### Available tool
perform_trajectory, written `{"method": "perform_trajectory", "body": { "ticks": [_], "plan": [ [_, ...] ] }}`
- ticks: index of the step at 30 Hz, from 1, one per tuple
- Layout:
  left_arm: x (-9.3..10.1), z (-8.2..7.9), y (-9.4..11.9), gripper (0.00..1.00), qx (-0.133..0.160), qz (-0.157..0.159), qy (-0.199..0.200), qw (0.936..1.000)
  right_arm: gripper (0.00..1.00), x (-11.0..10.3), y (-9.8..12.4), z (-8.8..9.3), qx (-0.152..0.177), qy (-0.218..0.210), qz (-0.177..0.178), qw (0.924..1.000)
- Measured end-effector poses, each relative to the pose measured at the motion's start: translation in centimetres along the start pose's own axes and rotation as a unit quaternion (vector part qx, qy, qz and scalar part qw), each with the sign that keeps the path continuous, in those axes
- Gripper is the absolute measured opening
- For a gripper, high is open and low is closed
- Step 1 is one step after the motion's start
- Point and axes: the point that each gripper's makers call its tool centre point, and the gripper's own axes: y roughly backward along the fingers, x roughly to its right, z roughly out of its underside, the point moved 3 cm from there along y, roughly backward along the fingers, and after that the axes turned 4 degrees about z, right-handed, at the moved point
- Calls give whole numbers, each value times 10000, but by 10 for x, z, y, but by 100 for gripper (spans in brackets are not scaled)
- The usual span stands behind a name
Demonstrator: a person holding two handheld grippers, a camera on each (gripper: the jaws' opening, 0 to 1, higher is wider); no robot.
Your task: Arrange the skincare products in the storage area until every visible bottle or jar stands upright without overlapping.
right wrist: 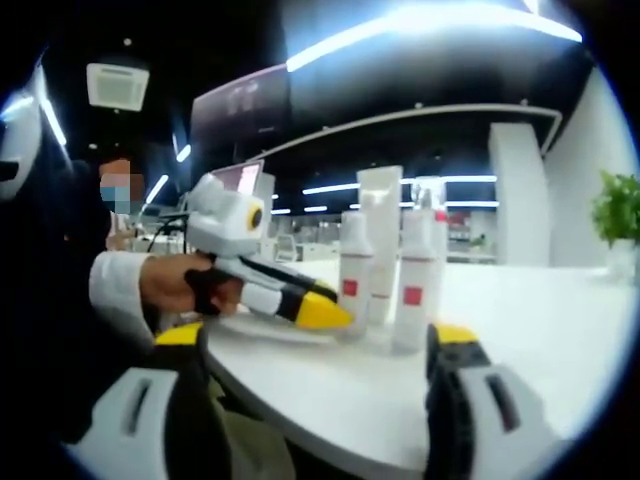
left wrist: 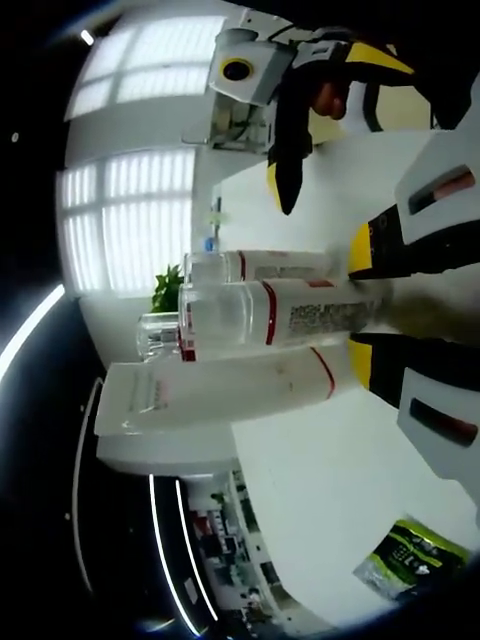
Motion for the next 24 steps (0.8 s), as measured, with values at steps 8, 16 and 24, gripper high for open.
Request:
{"method": "perform_trajectory", "body": {
  "ticks": [8, 16, 24],
  "plan": [
    [-2, 0, 3, 22, -21, -51, 29, 10000, 90, -4, 1, 1, -19, -14, -4, 10000],
    [-3, 0, 6, 23, -12, -79, 35, 10000, 89, -7, 1, 1, -15, -61, -16, 10000],
    [-4, -2, 17, 27, 145, -58, 251, 9996, 86, -13, 4, -4, 105, -188, -67, 9997]
  ]
}}
